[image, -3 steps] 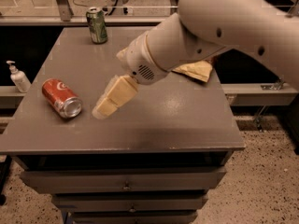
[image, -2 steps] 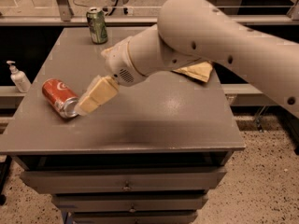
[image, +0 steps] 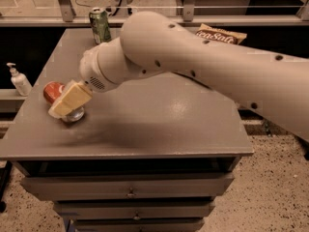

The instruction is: Move coke can near green can

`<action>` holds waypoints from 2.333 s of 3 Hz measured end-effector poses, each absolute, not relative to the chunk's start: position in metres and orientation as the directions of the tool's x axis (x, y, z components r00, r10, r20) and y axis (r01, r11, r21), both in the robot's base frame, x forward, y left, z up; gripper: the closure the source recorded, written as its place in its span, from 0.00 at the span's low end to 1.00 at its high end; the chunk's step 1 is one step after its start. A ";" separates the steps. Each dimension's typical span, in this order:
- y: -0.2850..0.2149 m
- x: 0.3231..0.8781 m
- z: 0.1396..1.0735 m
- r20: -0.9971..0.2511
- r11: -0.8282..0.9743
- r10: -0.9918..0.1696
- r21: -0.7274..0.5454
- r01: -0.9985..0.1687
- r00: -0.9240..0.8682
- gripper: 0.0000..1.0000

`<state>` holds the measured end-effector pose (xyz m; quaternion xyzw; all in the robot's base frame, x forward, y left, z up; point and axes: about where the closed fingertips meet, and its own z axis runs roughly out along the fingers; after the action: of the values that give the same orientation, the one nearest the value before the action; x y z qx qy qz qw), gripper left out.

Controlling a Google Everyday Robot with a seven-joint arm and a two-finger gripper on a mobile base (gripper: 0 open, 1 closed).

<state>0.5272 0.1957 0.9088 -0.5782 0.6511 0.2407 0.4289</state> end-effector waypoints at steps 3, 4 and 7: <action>0.235 0.527 0.862 -0.810 0.304 -0.579 -0.112 -0.946 -0.090 0.00; 0.238 0.530 0.853 -0.809 0.318 -0.579 -0.109 -0.942 -0.102 0.16; 0.226 0.540 0.853 -0.813 0.353 -0.572 -0.126 -0.927 -0.107 0.86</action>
Offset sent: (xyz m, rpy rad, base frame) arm -0.0013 0.0450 -0.0554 -0.0507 0.1075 -0.1204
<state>0.5395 0.2256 0.8532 -0.5265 0.7119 0.2157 0.4117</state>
